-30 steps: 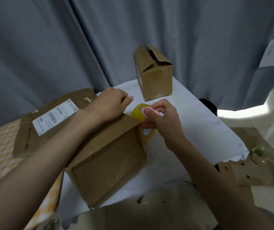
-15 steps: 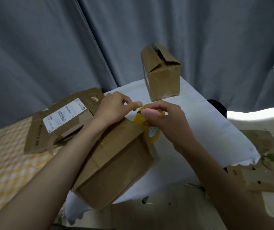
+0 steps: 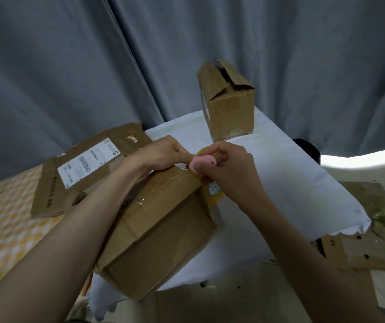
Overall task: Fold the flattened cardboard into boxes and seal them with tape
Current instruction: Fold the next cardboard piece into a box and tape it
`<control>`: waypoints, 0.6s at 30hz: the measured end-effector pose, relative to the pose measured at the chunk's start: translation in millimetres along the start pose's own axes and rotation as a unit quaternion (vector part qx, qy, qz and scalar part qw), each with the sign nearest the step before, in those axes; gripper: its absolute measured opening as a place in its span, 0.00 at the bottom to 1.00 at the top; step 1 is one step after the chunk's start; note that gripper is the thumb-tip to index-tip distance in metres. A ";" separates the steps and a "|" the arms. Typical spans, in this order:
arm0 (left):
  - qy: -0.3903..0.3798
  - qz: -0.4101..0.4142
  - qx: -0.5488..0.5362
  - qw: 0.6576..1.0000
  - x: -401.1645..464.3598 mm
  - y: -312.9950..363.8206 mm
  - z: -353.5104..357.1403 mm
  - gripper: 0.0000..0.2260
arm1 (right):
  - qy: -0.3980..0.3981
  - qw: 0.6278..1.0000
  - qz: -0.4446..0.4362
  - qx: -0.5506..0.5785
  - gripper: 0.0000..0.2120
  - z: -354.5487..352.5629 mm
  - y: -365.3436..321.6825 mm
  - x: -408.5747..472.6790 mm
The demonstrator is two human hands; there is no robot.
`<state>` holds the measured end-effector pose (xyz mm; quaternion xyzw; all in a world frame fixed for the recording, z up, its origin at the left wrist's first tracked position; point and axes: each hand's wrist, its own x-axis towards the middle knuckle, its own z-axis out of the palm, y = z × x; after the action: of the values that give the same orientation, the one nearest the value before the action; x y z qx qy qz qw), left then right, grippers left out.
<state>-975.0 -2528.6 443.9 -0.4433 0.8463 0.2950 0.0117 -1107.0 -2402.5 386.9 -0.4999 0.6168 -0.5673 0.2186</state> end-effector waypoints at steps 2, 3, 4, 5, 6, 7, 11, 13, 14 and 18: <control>-0.007 0.001 0.000 1.000 1.4 -1.8 0.9 0.11 | -0.001 1.000 -0.002 -0.006 0.07 2.0 0.5 1.3; -0.008 0.003 0.002 1.000 1.7 -2.0 1.1 0.10 | -0.003 1.000 -0.004 -0.009 0.08 2.7 0.5 1.8; -0.007 0.003 0.005 1.000 2.9 -2.9 1.3 0.10 | -0.007 1.000 -0.005 -0.014 0.08 3.0 0.3 2.6; -0.008 0.003 0.005 1.000 3.1 -3.5 1.4 0.10 | -0.015 1.000 -0.005 -0.021 0.09 2.1 -1.0 3.2; -0.011 0.000 0.001 1.000 2.9 -3.0 1.6 0.12 | -0.029 0.999 0.000 -0.028 0.09 -0.4 -2.1 4.2; -0.015 -0.003 -0.006 1.000 2.2 -2.3 1.8 0.14 | -0.050 0.998 0.009 -0.030 0.08 -5.5 -3.8 5.7; -0.016 -0.011 -0.023 1.000 2.2 -2.1 2.6 0.19 | -0.151 0.986 0.065 -0.034 0.05 -47.6 -1.1 15.3; -0.008 -0.008 -0.026 1.000 3.0 -2.9 2.6 0.17 | -0.182 0.977 0.080 -0.073 0.04 -66.0 12.8 21.2; -0.006 -0.008 -0.027 1.000 2.9 -2.5 2.9 0.17 | -0.191 0.972 0.092 -0.106 0.04 -70.3 23.3 23.6; -0.009 -0.002 -0.031 0.999 0.6 -0.9 3.3 0.21 | -0.204 0.937 0.159 -0.234 0.08 -64.0 66.6 26.3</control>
<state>-975.5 -2527.8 440.6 -0.4423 0.8357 0.3254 0.0059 -1195.8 -2404.0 350.2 -0.5377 0.7456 -0.2502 0.3039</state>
